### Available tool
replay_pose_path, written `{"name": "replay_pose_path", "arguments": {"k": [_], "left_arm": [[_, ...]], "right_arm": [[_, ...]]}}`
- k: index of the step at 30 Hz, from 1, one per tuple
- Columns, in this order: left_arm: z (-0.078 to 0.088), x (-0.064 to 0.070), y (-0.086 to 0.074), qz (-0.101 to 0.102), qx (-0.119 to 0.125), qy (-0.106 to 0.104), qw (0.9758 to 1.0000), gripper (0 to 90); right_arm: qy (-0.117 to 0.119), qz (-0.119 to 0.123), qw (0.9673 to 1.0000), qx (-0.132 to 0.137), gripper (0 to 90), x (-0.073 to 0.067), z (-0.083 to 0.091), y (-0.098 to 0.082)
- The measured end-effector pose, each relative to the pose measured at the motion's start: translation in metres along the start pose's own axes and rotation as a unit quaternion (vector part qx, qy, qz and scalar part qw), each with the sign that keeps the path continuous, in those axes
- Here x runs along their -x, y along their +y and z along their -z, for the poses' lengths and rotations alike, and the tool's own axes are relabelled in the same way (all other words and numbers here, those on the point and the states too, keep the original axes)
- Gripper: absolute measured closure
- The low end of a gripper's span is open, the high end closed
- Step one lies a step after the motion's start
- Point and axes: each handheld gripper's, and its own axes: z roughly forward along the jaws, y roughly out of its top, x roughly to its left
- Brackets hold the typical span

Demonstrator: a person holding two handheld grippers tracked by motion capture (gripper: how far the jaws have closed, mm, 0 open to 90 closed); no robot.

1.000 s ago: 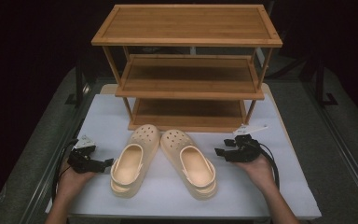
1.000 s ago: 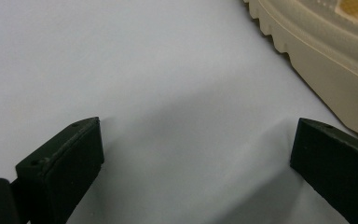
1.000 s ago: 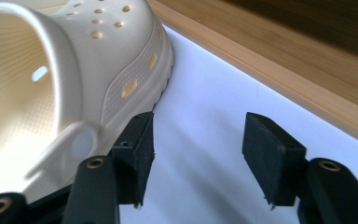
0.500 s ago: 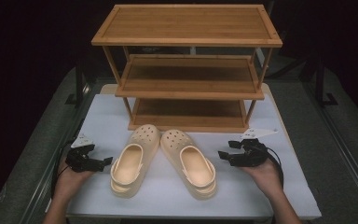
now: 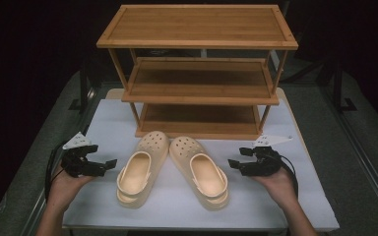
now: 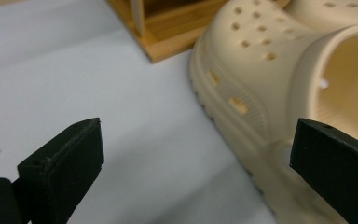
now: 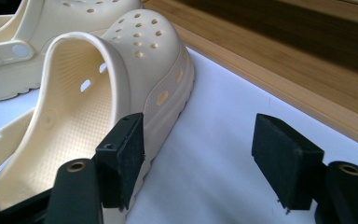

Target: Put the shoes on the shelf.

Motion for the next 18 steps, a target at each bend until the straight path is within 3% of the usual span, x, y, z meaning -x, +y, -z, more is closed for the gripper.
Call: {"name": "replay_pose_path", "arguments": {"k": [6, 12, 14, 18], "left_arm": [[0.003, 0.018, 0.014, -0.022, 0.013, -0.024, 0.9994, 2.2], [-0.007, 0.031, 0.021, -0.035, 0.011, -0.038, 0.9986, 2.3], [-0.011, 0.033, 0.023, -0.041, 0.011, -0.038, 0.9984, 9.2], [-0.019, 0.038, 0.026, -0.044, 0.004, -0.04, 0.9982, 13.4]], "right_arm": [[0.012, 0.008, 0.9999, 0.008, 33.9, -0.008, 0.0, 0.005], [0.023, 0.013, 0.9996, 0.008, 33.9, -0.015, -0.005, 0.009], [0.027, 0.015, 0.9995, 0.007, 33.9, -0.016, -0.007, 0.01], [0.032, 0.016, 0.9994, 0.006, 33.9, -0.019, -0.012, 0.013]]}}
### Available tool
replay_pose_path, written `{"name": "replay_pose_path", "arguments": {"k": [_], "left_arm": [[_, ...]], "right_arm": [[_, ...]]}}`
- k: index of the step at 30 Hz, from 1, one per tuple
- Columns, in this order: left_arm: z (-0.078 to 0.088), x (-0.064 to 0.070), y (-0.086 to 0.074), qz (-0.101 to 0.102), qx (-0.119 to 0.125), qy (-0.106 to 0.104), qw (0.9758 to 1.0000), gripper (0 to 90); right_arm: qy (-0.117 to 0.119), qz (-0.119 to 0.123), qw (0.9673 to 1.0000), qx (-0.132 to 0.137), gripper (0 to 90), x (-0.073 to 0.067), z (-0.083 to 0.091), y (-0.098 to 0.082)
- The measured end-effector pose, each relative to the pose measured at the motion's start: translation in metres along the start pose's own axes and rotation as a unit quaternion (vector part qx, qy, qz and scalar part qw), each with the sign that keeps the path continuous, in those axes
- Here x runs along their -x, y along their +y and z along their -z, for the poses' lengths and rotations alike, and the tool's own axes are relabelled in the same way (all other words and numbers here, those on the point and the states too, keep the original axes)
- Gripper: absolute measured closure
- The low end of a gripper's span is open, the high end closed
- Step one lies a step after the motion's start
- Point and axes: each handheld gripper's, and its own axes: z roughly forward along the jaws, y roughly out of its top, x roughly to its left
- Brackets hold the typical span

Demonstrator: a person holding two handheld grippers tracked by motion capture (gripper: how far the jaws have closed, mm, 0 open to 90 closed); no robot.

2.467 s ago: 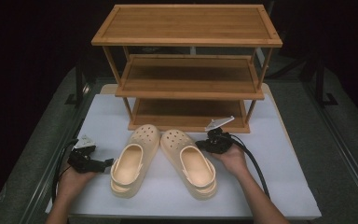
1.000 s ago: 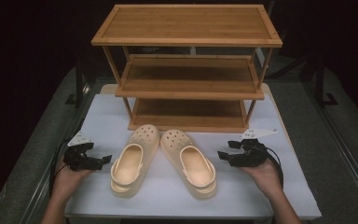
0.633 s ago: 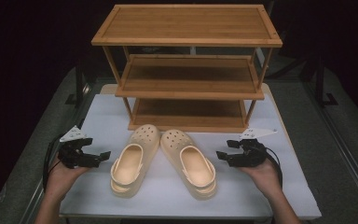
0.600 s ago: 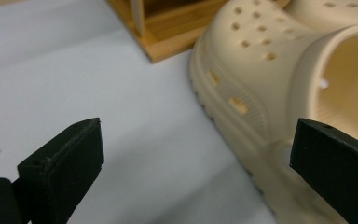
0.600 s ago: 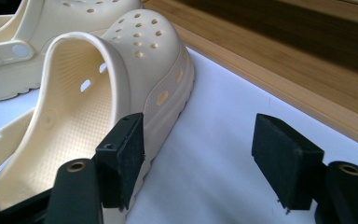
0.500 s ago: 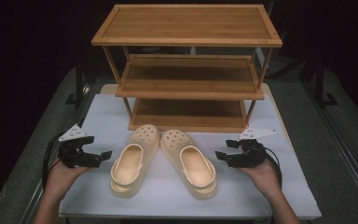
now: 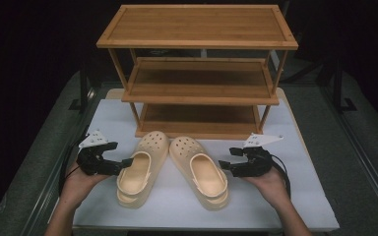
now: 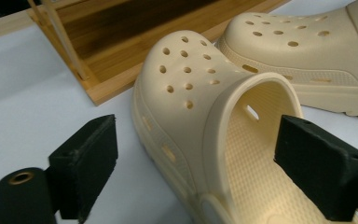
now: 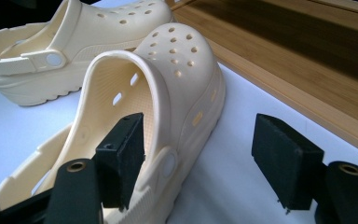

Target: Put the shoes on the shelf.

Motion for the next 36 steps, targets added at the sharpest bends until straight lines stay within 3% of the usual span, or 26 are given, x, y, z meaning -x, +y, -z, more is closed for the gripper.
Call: {"name": "replay_pose_path", "arguments": {"k": [9, 17, 20, 24, 29, 36], "left_arm": [[-0.016, 0.001, 0.006, -0.015, -0.015, -0.01, 0.9997, 18.6], [-0.029, 0.002, 0.007, -0.02, -0.016, -0.022, 0.9994, 35.3], [-0.035, 0.005, 0.006, -0.033, -0.031, -0.017, 0.9989, 41.0], [-0.035, 0.007, 0.003, -0.037, -0.022, 0.001, 0.9991, 49.8], [-0.033, 0.006, 0.001, -0.032, -0.024, 0.016, 0.9991, 59.9], [-0.031, 0.014, 0.005, -0.052, -0.034, 0.055, 0.9966, 72.4]], "right_arm": [[0.013, 0.003, 0.9999, -0.003, 34.2, -0.004, -0.014, 0.012], [0.026, 0.009, 0.9995, -0.017, 37.9, -0.004, -0.034, 0.017], [0.036, 0.014, 0.999, -0.023, 41.9, -0.005, -0.044, 0.017], [0.03, 0.027, 0.9985, -0.037, 52.1, -0.006, -0.052, 0.015], [0.028, 0.036, 0.9981, -0.041, 63.7, -0.007, -0.053, 0.014], [0.01, 0.054, 0.9977, -0.04, 72.2, -0.012, -0.05, 0.015]]}}
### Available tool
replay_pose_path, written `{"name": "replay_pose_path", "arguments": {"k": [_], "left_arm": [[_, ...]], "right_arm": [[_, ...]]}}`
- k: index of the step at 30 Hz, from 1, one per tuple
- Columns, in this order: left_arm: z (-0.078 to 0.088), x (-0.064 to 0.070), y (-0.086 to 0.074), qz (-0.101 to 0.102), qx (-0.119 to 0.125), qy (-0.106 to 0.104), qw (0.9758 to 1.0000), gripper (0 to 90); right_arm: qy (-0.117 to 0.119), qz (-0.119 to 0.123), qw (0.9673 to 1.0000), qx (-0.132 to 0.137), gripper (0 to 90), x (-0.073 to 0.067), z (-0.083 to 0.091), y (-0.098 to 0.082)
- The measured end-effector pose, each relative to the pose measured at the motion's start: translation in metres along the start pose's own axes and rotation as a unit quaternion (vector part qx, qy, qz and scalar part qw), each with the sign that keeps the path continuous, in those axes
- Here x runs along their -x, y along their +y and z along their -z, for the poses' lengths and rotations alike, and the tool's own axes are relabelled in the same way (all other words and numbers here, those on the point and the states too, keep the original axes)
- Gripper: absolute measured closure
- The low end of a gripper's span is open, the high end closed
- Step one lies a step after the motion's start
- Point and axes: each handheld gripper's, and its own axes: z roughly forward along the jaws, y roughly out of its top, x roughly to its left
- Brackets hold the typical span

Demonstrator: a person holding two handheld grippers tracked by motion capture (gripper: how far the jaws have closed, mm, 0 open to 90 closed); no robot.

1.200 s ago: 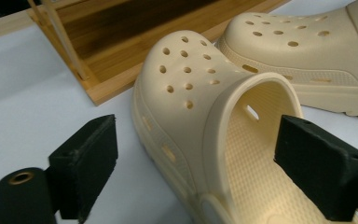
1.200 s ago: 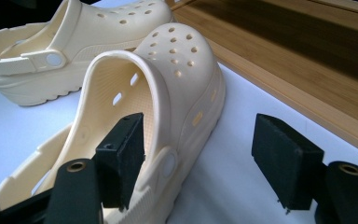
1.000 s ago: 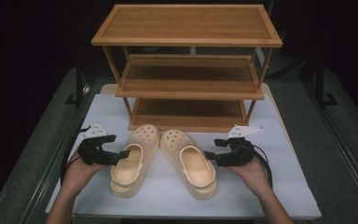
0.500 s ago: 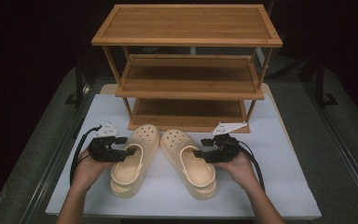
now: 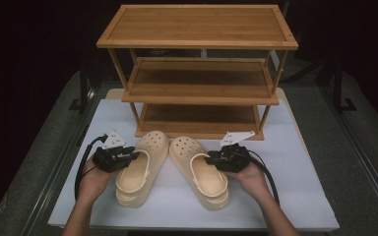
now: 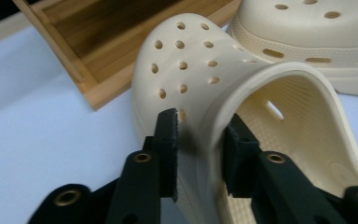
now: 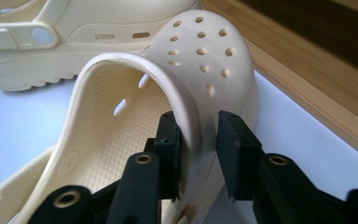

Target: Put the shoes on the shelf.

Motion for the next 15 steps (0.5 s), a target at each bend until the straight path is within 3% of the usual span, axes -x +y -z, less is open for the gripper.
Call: {"name": "replay_pose_path", "arguments": {"k": [4, 8, 15], "left_arm": [[0.001, 0.002, 0.002, -0.006, -0.003, 0.014, 0.9999, 75.2], [0.003, 0.002, 0.005, -0.005, -0.002, 0.036, 0.9993, 79.4], [0.006, 0.003, 0.01, 0.003, 0.009, 0.026, 0.9996, 83.0]], "right_arm": [[-0.025, 0.014, 0.9996, 0.001, 77.1, -0.002, 0.003, 0.001], [-0.046, 0.013, 0.9989, 0.004, 80.4, 0.0, 0.008, 0.001], [-0.057, 0.004, 0.9982, 0.016, 83.1, 0.003, 0.021, 0.001]]}}
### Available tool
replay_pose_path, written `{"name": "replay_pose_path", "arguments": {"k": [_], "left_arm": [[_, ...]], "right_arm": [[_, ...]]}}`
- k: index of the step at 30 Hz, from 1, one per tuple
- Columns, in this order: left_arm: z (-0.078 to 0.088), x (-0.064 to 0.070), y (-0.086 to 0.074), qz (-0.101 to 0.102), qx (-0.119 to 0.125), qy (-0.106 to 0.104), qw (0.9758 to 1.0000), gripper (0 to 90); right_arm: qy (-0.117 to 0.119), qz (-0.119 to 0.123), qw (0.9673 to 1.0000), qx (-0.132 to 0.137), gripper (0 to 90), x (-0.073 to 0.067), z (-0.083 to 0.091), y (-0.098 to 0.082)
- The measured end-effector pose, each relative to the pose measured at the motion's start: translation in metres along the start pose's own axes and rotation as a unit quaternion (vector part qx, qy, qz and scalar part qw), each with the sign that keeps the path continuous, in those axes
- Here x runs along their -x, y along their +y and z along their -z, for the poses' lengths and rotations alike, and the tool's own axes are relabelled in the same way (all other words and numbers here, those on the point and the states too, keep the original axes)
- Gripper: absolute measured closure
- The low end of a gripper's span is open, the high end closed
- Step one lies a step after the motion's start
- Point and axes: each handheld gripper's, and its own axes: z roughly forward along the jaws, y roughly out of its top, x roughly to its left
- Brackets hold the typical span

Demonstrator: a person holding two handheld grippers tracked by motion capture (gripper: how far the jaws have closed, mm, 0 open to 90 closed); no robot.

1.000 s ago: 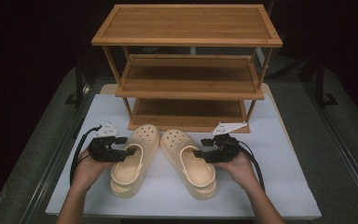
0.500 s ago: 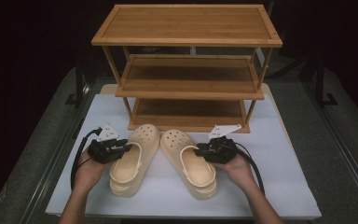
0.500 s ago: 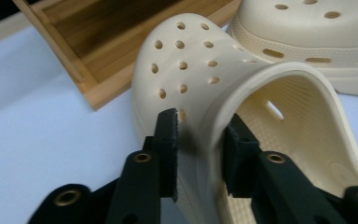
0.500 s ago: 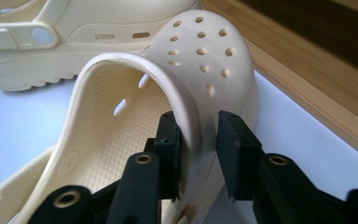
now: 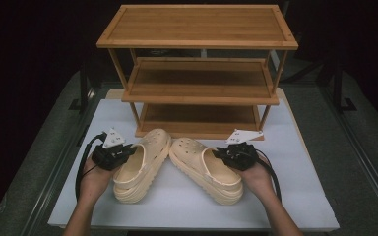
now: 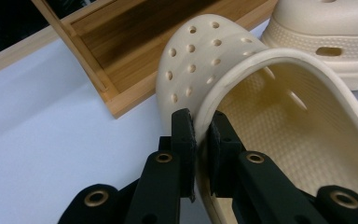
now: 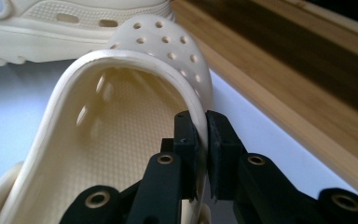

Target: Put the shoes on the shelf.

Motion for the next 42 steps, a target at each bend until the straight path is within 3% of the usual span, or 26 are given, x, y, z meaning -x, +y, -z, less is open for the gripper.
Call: {"name": "replay_pose_path", "arguments": {"k": [14, 17, 23, 32, 42], "left_arm": [[-0.013, 0.007, 0.017, -0.015, 0.002, -0.013, 0.9998, 82.9], [-0.016, 0.007, 0.025, -0.016, 0.008, -0.013, 0.9998, 82.9], [-0.025, 0.004, 0.041, -0.016, 0.015, -0.011, 0.9997, 82.8], [-0.05, 0.002, 0.061, -0.025, 0.016, -0.006, 0.9995, 82.7], [-0.081, 0.001, 0.076, -0.027, 0.024, 0.015, 0.9992, 82.7]], "right_arm": [[-0.038, -0.011, 0.9992, 0.009, 82.9, 0.021, 0.027, -0.004], [-0.047, -0.024, 0.9985, 0.013, 82.9, 0.028, 0.03, -0.004], [-0.069, -0.027, 0.9971, 0.015, 82.7, 0.043, 0.033, -0.001], [-0.095, -0.042, 0.9944, 0.017, 82.7, 0.064, 0.026, 0.005], [-0.129, -0.055, 0.9901, 0.01, 82.4, 0.086, 0.01, 0.011]]}}
